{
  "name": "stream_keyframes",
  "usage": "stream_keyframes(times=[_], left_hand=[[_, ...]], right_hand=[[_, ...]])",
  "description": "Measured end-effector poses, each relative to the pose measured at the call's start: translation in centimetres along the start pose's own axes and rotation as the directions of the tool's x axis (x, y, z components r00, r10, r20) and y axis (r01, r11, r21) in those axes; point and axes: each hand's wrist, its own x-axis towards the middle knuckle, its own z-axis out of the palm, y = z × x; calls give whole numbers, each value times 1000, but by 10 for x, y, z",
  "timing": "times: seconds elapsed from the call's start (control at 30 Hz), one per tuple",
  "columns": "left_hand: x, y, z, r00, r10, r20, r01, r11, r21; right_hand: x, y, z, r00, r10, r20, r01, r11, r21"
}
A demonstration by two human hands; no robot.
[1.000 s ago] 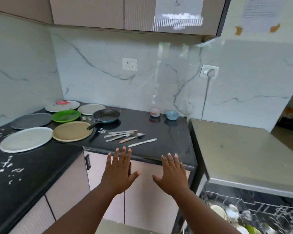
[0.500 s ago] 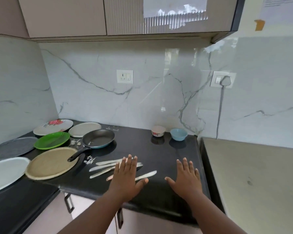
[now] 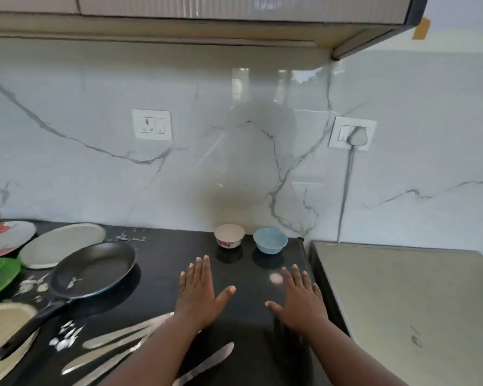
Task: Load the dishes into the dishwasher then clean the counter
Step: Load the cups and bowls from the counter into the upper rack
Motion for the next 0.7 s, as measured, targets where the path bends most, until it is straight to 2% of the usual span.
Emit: stream_keyframes(times=[0.1, 0.2, 0.4, 0.53, 0.7], left_hand=[[48, 5, 5, 998, 58, -33, -61, 993, -100], [92, 7, 9, 998, 43, -51, -55, 967, -249], [148, -5, 27, 997, -13, -76, -23, 895, -445], [182, -9, 30, 995, -19, -100, -30, 887, -462], [209, -10, 43, 998, -7, -63, -24, 883, -469]], right_hand=[[18, 6, -9, 998, 59, 0, -59, 997, 39], [38, 6, -20, 990, 141, -21, -137, 984, 116], [65, 3, -10, 951, 308, -32, -266, 864, 427], [95, -1, -6, 938, 345, -17, -283, 794, 538], [140, -10, 6, 929, 369, -26, -276, 738, 616]])
